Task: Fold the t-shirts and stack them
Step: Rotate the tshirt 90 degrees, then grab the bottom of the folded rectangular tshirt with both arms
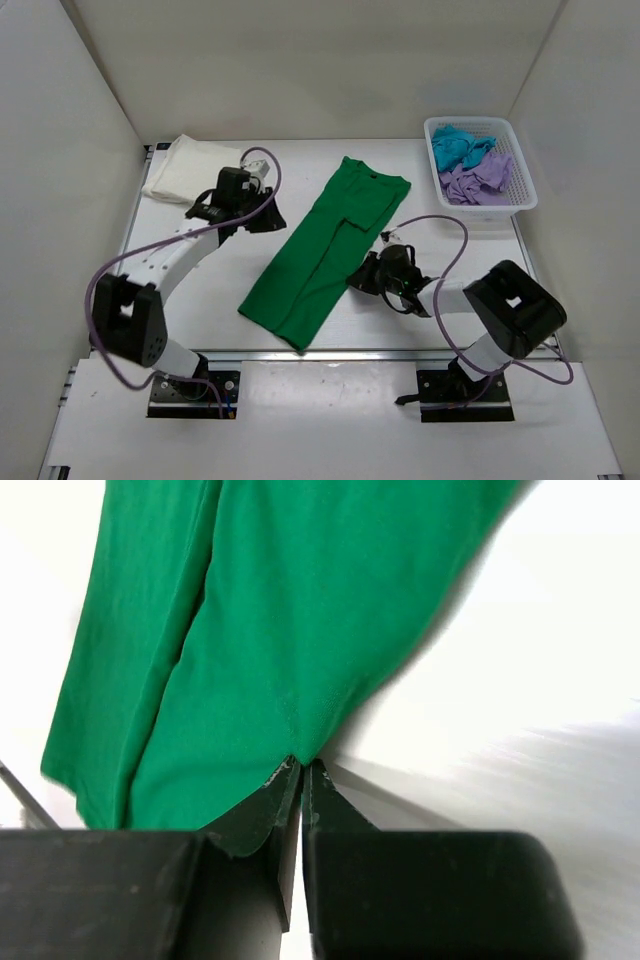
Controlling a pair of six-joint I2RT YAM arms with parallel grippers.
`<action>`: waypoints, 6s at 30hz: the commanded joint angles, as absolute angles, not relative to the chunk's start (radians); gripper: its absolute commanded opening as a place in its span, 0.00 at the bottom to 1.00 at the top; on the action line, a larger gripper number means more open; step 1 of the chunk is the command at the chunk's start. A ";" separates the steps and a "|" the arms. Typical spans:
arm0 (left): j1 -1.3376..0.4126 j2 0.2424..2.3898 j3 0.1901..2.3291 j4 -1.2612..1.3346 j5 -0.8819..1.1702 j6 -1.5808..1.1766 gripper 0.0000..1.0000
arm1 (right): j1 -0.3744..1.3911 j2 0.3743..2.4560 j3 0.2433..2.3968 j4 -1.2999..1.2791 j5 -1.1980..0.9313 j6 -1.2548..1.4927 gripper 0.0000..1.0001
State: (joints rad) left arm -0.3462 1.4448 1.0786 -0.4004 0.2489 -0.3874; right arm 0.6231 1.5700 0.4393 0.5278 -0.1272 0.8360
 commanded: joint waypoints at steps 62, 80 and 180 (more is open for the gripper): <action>-0.407 2.764 2.566 -0.402 0.221 -0.572 0.00 | 0.472 0.934 0.308 0.068 -0.318 0.569 0.35; -0.238 2.525 2.473 -0.603 0.137 -0.522 0.59 | 0.707 1.169 0.384 0.182 -0.232 0.621 0.47; -0.506 0.782 0.371 -0.511 0.368 -0.574 0.00 | 0.801 0.726 0.262 -0.164 -0.245 0.832 0.00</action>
